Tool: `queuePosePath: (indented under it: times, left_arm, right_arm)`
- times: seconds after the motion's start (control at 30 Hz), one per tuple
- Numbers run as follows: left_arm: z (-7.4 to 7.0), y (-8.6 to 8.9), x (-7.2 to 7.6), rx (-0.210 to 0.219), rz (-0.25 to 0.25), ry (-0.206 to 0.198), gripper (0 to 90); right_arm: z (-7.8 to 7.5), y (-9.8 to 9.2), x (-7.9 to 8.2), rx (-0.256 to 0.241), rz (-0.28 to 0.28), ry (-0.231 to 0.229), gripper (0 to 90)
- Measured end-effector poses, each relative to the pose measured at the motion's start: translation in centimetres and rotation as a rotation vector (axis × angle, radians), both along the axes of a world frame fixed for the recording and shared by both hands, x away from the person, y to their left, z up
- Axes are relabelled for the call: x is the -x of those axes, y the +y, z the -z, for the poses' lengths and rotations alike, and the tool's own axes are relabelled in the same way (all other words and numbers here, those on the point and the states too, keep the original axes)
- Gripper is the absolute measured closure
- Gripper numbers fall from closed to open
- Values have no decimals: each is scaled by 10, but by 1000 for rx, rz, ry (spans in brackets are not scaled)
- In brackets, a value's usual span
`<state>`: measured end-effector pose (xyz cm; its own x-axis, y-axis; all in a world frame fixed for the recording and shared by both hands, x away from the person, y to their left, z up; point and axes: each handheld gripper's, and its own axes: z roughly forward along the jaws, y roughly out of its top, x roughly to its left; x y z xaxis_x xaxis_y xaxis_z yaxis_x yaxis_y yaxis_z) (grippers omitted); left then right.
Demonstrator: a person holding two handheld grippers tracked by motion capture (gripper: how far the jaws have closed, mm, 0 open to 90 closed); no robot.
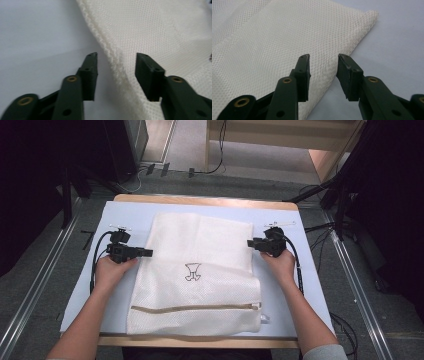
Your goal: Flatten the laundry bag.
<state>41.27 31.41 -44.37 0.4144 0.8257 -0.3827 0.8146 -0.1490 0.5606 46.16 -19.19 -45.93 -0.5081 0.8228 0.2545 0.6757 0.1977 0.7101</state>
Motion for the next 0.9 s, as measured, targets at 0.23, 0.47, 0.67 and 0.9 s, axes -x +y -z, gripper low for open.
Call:
queuePosePath:
  times: [0.23,0.47,0.67,0.9]
  left_arm:
    - [-9,9,25,0,3,-21,462]
    - [-16,9,50,-16,24,-36,455]
    - [-10,7,59,-18,36,1,458]
    - [0,2,52,-33,53,76,616]
  right_arm:
    - [-8,-4,30,17,-38,-10,591]
    - [-8,-1,71,30,-74,-3,579]
    - [2,2,91,30,-81,5,555]
    - [14,11,95,67,-106,38,565]
